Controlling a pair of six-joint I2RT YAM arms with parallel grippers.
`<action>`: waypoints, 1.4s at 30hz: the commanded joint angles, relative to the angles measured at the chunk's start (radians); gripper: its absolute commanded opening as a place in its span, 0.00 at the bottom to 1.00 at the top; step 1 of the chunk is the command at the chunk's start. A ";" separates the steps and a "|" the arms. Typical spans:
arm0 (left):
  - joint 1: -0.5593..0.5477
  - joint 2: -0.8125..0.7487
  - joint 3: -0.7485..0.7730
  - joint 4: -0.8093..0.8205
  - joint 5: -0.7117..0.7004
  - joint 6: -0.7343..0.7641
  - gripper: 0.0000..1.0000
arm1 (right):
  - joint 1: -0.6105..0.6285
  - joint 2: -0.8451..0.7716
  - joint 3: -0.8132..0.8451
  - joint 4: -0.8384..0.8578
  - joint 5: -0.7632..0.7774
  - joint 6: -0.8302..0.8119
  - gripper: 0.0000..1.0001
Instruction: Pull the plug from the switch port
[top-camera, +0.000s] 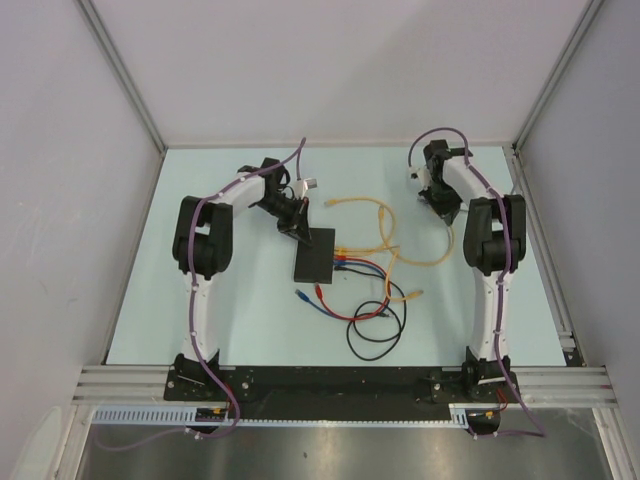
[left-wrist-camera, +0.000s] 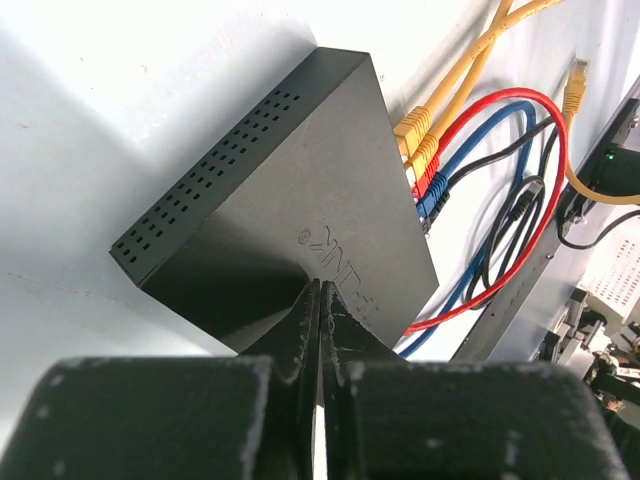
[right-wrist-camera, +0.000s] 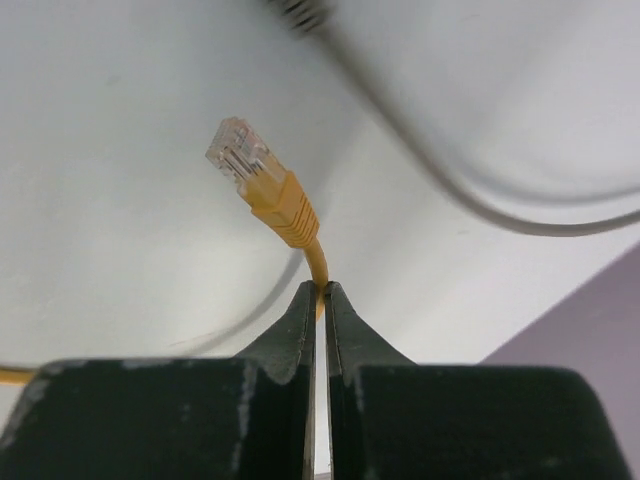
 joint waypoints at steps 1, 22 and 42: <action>0.004 0.021 0.034 0.003 -0.041 0.035 0.02 | -0.014 0.040 0.151 -0.020 0.081 -0.034 0.00; 0.004 0.024 0.047 -0.006 -0.030 0.044 0.03 | -0.091 -0.090 0.073 0.216 0.206 -0.727 0.00; 0.006 0.007 0.042 -0.018 -0.024 0.056 0.05 | -0.101 0.117 0.268 0.540 0.189 -0.871 0.03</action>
